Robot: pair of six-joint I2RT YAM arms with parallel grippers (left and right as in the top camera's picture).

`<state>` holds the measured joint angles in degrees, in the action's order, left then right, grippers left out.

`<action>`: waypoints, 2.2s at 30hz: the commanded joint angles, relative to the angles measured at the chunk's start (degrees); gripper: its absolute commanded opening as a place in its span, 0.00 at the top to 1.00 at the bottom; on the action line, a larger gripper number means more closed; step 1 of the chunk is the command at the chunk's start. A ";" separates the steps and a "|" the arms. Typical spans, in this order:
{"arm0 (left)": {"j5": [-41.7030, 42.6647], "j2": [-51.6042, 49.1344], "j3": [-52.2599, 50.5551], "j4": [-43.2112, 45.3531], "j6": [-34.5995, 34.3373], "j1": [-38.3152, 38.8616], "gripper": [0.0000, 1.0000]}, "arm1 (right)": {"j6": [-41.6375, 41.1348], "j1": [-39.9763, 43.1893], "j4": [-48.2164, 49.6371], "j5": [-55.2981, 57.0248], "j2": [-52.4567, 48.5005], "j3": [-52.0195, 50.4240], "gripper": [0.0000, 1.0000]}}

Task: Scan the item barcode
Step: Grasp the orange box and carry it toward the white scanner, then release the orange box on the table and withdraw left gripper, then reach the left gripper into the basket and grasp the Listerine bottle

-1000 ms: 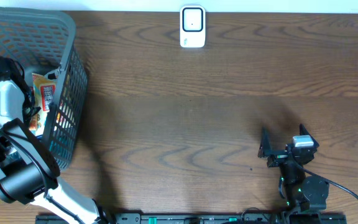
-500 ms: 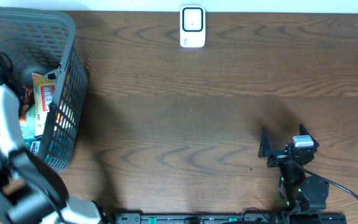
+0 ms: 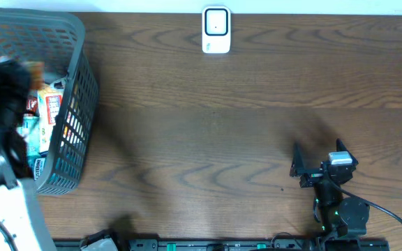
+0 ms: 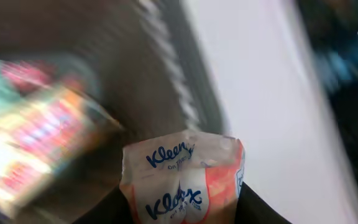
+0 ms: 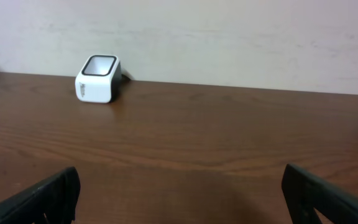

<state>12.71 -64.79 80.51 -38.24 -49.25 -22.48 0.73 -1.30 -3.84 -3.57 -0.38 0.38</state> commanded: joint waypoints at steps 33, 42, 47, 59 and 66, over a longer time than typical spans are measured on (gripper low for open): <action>-13.62 -46.62 0.63 1.27 5.84 59.58 0.29 | 0.85 0.09 -0.24 0.24 -0.02 -0.07 0.01; -19.28 -38.80 5.09 -6.78 10.73 59.43 0.02 | 0.83 0.09 -0.24 0.24 -0.02 -0.07 0.01; -32.26 -27.54 9.86 -12.28 14.16 58.77 0.02 | 0.83 0.09 -0.24 0.24 -0.02 -0.07 0.01; -44.87 -0.79 10.36 -13.46 20.35 34.12 0.02 | 0.83 0.09 -0.24 0.24 -0.02 -0.07 0.01; -33.73 -4.11 9.70 -24.83 7.76 9.49 0.02 | 0.85 0.09 -0.24 0.24 -0.02 -0.07 0.01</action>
<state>-27.86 -66.22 90.85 -60.84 -34.61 -3.92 0.73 -1.30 -3.86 -3.38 -0.38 0.38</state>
